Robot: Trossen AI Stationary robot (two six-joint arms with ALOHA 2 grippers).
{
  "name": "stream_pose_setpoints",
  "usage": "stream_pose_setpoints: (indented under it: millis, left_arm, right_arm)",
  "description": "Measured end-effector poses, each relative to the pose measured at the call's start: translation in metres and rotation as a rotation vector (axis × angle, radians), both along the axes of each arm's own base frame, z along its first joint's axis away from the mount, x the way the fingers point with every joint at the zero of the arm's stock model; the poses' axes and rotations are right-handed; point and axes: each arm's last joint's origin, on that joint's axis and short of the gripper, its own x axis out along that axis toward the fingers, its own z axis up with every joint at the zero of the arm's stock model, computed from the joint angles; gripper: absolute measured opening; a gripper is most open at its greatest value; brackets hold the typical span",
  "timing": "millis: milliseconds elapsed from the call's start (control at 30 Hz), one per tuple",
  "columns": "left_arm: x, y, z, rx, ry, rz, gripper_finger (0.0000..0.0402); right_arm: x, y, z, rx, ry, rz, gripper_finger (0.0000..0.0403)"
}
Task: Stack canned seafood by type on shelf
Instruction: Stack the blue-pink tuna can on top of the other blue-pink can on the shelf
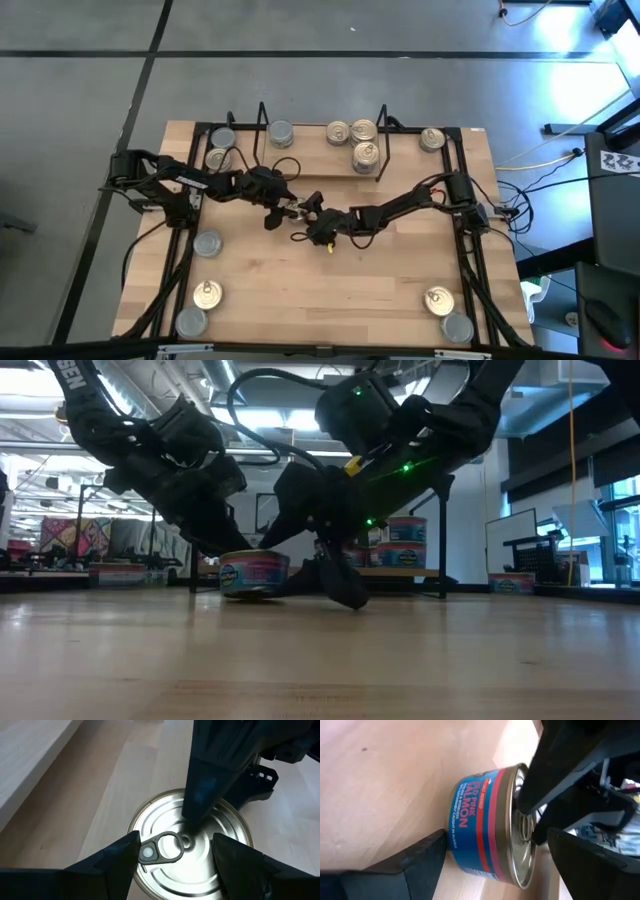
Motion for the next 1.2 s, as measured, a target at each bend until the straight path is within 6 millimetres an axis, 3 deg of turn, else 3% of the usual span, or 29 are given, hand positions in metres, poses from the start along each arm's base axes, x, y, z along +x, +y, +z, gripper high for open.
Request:
stream_pose_setpoints:
  millis: [767, 1200]
  left_arm:
    - [0.000, 0.000, 0.000, 0.004, 0.000, -0.001, 0.0253]
    - [0.000, 0.000, 0.000, -0.015, -0.004, 0.019, 0.0253]
  right_arm:
    - [-0.007, 0.001, -0.007, 0.059, 0.123, 0.050, 0.0339]
    - [0.010, -0.019, 0.004, 0.029, 0.079, 0.048, 0.0339]
